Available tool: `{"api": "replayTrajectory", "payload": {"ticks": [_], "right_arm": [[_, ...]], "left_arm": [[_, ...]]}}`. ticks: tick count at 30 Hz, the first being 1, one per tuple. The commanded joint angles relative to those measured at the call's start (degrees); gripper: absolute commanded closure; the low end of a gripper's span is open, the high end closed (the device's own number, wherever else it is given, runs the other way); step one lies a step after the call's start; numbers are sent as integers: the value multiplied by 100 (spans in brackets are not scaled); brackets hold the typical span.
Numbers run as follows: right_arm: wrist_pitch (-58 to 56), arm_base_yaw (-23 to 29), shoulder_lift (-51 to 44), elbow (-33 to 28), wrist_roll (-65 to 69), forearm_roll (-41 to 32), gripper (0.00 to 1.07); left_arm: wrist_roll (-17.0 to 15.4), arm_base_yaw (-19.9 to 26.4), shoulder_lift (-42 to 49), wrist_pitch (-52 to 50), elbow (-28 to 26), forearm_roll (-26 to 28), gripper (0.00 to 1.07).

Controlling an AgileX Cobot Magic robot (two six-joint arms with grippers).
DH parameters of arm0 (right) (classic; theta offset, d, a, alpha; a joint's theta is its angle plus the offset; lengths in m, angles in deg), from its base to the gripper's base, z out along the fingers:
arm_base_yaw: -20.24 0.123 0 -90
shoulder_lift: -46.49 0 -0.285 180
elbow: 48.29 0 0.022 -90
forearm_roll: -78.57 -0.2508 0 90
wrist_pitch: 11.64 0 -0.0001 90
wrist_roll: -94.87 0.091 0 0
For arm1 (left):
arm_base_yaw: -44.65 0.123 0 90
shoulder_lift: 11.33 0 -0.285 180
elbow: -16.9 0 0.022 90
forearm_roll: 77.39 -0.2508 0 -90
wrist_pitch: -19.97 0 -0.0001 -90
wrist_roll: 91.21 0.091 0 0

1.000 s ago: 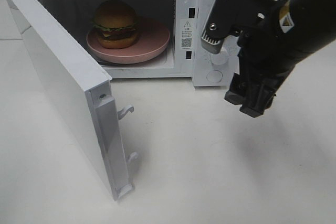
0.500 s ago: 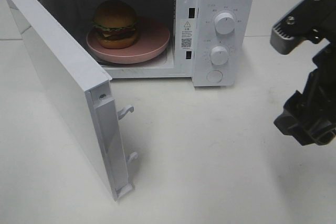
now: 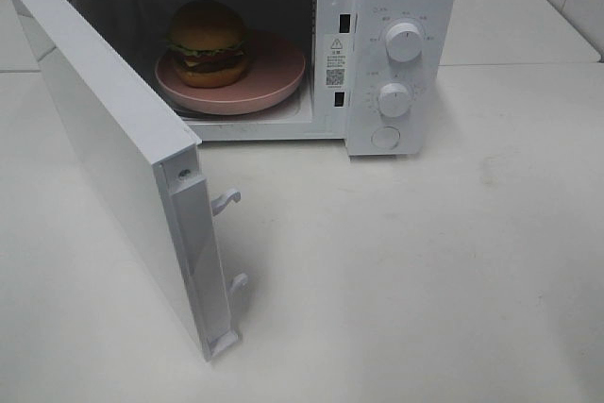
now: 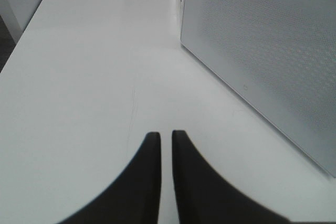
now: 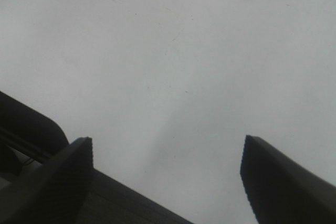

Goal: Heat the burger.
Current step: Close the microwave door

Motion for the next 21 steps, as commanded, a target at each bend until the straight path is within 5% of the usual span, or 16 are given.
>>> {"api": "replayTrajectory", "payload": {"ticks": [1,5,7,8,10,17,21], "right_arm": [[-304,0,-498,-40,52,0,32],[-447,0,-814,-40,52,6,32],[-573,0,-1089,-40,63,-17,32],[-573,0,-1089,-40,63,-17,32],[-636,0,-1387,-80,138,11,32],[-751,-126,-2051,-630,160,86,32],[-871,-877,-2555,-1083,138,-92,32]], "left_arm": [[11,0,80,-80,0,11,81],[11,0,80,-80,0,11,62],[11,0,80,-80,0,11,30],[11,0,80,-80,0,11,30],[11,0,80,-80,0,17,5],[11,0,80,-80,0,80,5],[11,0,80,-80,0,69,6]]}}
